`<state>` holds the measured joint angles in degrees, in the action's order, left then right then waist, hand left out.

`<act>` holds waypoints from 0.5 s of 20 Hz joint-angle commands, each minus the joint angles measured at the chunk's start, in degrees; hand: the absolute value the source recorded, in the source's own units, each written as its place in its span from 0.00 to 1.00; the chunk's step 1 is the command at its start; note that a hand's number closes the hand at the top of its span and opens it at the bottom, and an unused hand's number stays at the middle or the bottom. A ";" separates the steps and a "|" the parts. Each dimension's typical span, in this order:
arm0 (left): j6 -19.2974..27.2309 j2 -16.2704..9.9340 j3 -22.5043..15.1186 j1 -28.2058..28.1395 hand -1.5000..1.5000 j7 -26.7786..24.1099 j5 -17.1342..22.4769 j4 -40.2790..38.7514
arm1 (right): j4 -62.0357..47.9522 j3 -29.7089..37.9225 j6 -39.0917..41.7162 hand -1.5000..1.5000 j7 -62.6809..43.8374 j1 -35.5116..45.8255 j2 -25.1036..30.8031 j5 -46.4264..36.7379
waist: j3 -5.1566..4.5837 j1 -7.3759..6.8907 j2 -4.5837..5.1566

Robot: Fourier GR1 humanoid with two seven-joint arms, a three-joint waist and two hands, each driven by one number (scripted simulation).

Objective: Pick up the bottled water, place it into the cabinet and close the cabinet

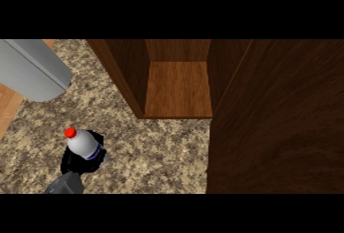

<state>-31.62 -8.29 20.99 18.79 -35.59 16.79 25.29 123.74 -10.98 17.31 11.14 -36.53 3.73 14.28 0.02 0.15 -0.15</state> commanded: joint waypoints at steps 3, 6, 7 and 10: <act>-1.87 3.03 -2.33 -5.11 1.00 6.34 3.96 13.00 | -1.32 1.02 1.02 0.00 0.68 1.41 0.63 1.18 | 0.06 -0.43 -0.13; -0.82 3.54 -3.75 -8.08 1.00 12.95 6.16 21.22 | -0.77 -4.24 -1.53 0.00 0.83 0.17 -2.19 -3.33 | 0.06 -0.46 -0.15; 2.08 3.62 -3.36 -6.68 1.00 14.46 6.91 22.08 | 2.43 -4.19 -0.80 0.00 0.05 -2.51 -0.53 -2.90 | 0.03 -0.13 -0.09; 5.53 7.73 -7.54 -12.89 1.00 18.61 6.45 35.50 | 2.68 -4.07 -2.09 0.00 -2.34 -0.42 -0.83 -2.38 | 0.07 -0.63 -0.21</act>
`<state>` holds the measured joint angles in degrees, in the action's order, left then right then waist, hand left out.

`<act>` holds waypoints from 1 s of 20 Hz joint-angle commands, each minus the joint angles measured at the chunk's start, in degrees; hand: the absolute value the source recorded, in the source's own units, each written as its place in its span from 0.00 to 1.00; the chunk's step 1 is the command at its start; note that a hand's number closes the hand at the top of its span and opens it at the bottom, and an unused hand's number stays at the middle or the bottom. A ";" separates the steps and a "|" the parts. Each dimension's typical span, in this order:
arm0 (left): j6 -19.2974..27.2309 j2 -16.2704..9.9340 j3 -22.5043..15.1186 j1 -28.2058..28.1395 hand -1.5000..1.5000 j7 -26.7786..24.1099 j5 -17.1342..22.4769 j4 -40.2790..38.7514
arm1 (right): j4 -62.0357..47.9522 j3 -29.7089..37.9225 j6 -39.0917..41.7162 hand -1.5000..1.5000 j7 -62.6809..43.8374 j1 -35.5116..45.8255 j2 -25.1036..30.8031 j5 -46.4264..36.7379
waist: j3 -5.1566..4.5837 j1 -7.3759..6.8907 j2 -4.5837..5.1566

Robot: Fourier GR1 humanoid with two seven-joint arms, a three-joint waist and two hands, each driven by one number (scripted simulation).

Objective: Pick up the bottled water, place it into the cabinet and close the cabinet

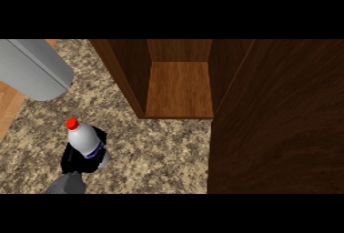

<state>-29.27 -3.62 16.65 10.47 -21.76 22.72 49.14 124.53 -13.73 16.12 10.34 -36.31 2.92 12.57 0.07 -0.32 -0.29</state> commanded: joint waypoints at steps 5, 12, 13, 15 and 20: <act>11.70 3.55 -12.14 -5.54 1.00 7.00 4.56 20.74 | 1.44 2.73 0.93 0.00 -1.61 0.63 2.08 4.20 | -0.03 0.35 0.06; 26.17 3.61 -17.46 3.88 1.00 14.23 4.52 28.07 | -0.42 -1.63 -2.02 0.00 -3.98 3.82 -0.63 1.51 | -0.05 0.43 0.19; 28.80 3.61 -21.78 3.91 1.00 9.06 3.30 24.39 | 2.28 -4.62 -3.36 0.00 -3.24 1.99 -1.70 -1.50 | -0.08 0.83 0.21; 32.11 3.62 -24.16 5.46 1.00 10.63 3.95 26.58 | -2.03 -2.29 -2.20 0.00 -1.77 3.87 -0.93 0.05 | -0.06 0.69 0.23; 38.28 3.62 -25.73 14.45 1.00 11.63 3.03 20.75 | -1.27 -2.77 -2.14 0.00 -0.45 1.03 0.03 -0.50 | -0.07 1.09 0.27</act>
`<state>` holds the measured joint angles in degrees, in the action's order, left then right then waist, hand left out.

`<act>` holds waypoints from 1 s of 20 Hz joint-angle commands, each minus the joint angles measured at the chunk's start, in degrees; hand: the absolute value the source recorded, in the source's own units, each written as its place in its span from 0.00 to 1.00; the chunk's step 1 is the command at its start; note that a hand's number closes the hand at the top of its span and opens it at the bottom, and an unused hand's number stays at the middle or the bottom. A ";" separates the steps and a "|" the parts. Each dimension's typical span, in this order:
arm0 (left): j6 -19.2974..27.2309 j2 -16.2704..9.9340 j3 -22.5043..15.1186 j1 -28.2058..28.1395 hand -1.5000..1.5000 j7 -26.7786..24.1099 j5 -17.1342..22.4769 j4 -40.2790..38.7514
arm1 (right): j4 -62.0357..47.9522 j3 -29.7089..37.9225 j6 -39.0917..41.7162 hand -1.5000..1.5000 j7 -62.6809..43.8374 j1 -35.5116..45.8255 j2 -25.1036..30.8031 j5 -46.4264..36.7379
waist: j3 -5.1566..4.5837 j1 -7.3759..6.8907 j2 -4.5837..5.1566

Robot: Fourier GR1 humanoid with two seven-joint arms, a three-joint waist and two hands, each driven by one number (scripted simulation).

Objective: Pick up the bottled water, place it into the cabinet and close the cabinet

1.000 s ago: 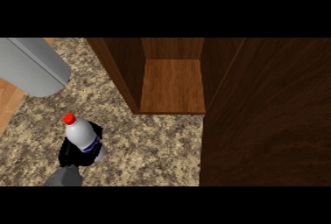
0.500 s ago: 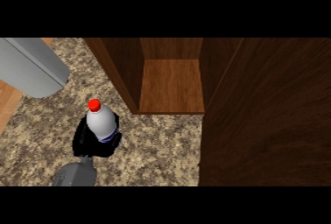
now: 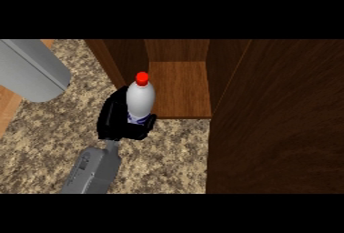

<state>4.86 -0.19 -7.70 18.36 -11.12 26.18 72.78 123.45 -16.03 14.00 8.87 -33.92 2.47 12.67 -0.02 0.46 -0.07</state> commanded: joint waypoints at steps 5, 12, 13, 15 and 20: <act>12.09 0.14 -4.97 10.97 1.00 -0.04 -5.00 -4.35 | -1.54 1.64 1.92 0.00 2.33 -1.20 2.05 1.39 | 0.06 1.08 0.14; 19.43 0.07 -7.01 16.04 1.00 2.38 -9.28 -5.84 | -1.40 0.45 0.02 0.00 -0.74 1.93 0.36 1.95 | 0.05 1.90 0.33; 21.27 0.07 -6.06 18.81 1.00 5.96 -10.75 -5.25 | -4.56 0.80 1.32 0.00 1.61 2.88 0.62 1.18 | 0.17 2.41 0.38; 20.03 -0.92 -5.34 18.82 1.00 4.35 -11.14 -7.28 | -4.36 0.50 0.53 0.00 0.85 4.66 -0.32 1.47 | 0.07 2.34 0.60; 25.73 -1.80 -5.44 20.55 1.00 6.97 -14.57 -9.37 | -3.67 0.21 0.85 0.00 -0.43 4.52 0.19 2.30 | 0.10 3.90 0.86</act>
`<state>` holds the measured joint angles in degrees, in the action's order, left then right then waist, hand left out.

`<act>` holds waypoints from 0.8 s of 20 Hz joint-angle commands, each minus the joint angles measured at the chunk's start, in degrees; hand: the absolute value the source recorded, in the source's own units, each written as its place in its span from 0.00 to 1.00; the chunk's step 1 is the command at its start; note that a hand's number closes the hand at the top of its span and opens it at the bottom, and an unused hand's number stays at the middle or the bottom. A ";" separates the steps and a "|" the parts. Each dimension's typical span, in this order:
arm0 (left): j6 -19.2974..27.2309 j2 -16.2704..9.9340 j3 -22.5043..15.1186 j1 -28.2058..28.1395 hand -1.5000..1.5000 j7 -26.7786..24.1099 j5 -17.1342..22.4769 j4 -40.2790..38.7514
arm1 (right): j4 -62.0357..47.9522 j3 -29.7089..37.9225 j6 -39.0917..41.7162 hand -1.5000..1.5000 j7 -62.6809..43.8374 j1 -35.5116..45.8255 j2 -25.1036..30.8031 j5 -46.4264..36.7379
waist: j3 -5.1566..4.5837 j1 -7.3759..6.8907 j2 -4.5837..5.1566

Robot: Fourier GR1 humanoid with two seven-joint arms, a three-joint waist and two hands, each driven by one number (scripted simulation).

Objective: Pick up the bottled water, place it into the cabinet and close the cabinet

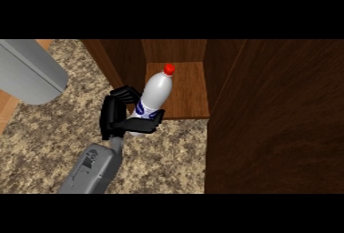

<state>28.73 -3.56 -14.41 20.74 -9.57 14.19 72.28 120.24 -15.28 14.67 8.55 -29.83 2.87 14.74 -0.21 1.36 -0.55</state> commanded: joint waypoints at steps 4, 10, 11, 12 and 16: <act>4.70 0.81 0.93 17.99 1.00 4.81 -4.85 -9.84 | -0.73 0.82 0.69 0.00 -0.38 1.33 0.51 1.25 | 0.27 3.45 1.52; 6.94 -0.44 -0.57 17.06 1.00 6.50 -7.00 -11.45 | -0.72 0.35 2.03 0.00 0.09 0.53 1.71 0.87 | 0.25 4.43 1.69; 8.02 -0.71 -0.96 16.94 1.00 6.05 -8.11 -11.95 | -0.05 -1.16 1.40 0.00 -0.62 1.28 0.99 -0.11 | 0.21 4.90 1.88; 6.82 -1.75 -0.17 16.72 1.00 5.73 -7.34 -12.07 | -0.70 1.19 2.36 0.00 0.55 0.73 1.88 1.70 | 0.24 4.44 1.76; 10.76 -2.01 -1.84 16.89 1.00 6.03 -10.91 -14.05 | -1.93 -0.76 1.85 0.00 -0.43 1.67 0.82 1.14 | 0.24 4.59 1.94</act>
<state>41.49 -6.66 -19.07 21.07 -8.15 4.22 71.23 118.99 -15.83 16.45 8.39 -28.69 3.87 15.56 0.30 3.78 -0.68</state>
